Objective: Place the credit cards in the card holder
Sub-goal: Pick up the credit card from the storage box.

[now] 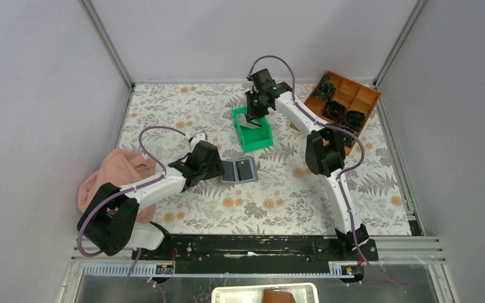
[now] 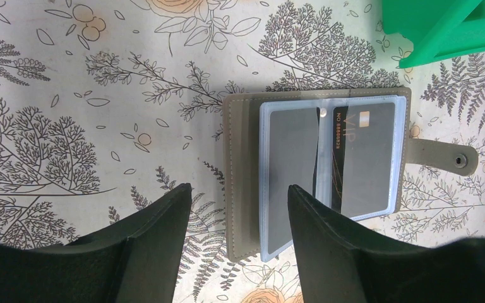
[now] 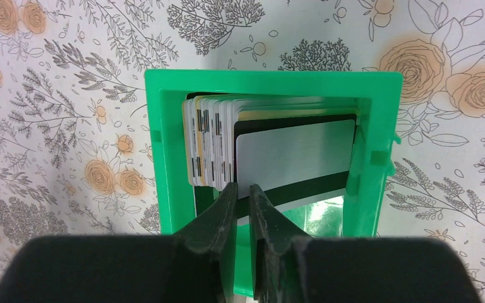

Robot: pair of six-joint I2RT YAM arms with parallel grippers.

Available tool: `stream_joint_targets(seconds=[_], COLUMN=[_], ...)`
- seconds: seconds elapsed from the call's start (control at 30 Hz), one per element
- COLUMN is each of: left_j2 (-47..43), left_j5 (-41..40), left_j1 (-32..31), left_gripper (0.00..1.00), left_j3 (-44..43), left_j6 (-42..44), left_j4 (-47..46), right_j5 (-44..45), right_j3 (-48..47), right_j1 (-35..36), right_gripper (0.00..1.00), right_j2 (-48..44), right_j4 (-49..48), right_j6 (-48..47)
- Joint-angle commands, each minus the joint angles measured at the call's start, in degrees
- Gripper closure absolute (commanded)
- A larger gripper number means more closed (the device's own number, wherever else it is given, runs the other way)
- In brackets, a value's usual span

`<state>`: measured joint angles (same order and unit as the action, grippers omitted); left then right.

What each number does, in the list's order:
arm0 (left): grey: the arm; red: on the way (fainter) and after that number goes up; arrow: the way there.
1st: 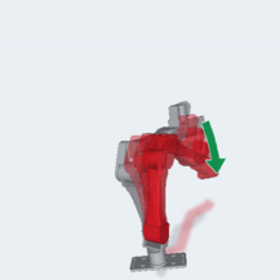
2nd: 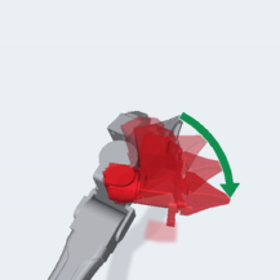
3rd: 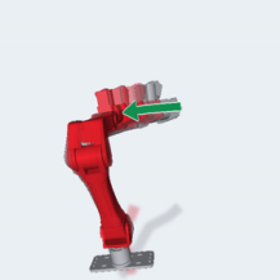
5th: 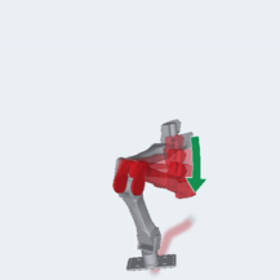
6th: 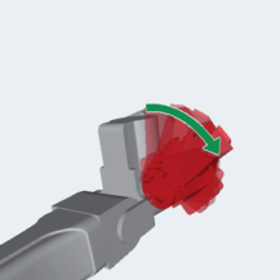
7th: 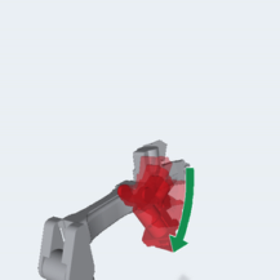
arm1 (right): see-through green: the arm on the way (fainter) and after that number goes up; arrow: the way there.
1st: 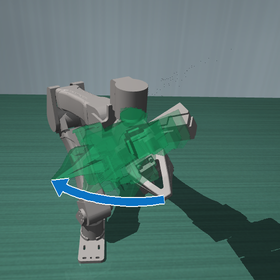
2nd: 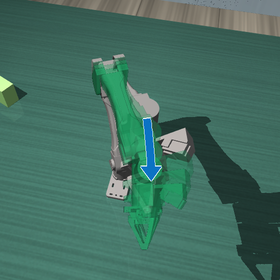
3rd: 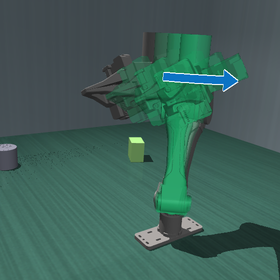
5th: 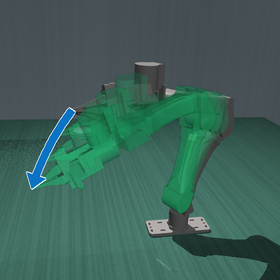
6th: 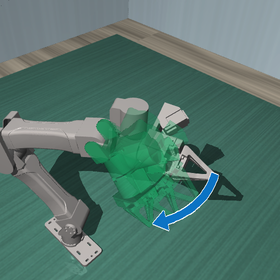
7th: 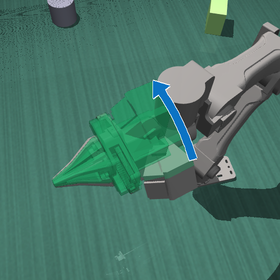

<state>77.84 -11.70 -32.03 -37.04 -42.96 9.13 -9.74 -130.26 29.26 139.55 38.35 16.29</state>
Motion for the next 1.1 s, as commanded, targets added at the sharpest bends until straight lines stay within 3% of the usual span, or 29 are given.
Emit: stream_joint_targets(seconds=[0.0,0.87,1.07], left_j2=[0.0,2.2,0.3], left_j5=[0.6,1.0,-0.3], left_j1=[0.6,0.7,1.0], left_gripper=[0.35,0.35,0.33], left_j3=[0.6,-1.3,-0.6], left_j6=[0.8,1.7,2.0], left_j4=[-2.9,-3.4,-2.8], right_j5=[3.6,15.1,15.9], right_j3=[-2.8,-0.2,0.3], right_j1=[0.5,0.0,0.1], right_gripper=[0.85,0.92,1.00], right_j2=[-2.4,-3.3,-2.7], right_j4=[2.8,4.0,3.2], right_j6=[-2.8,-9.5,-10.1])
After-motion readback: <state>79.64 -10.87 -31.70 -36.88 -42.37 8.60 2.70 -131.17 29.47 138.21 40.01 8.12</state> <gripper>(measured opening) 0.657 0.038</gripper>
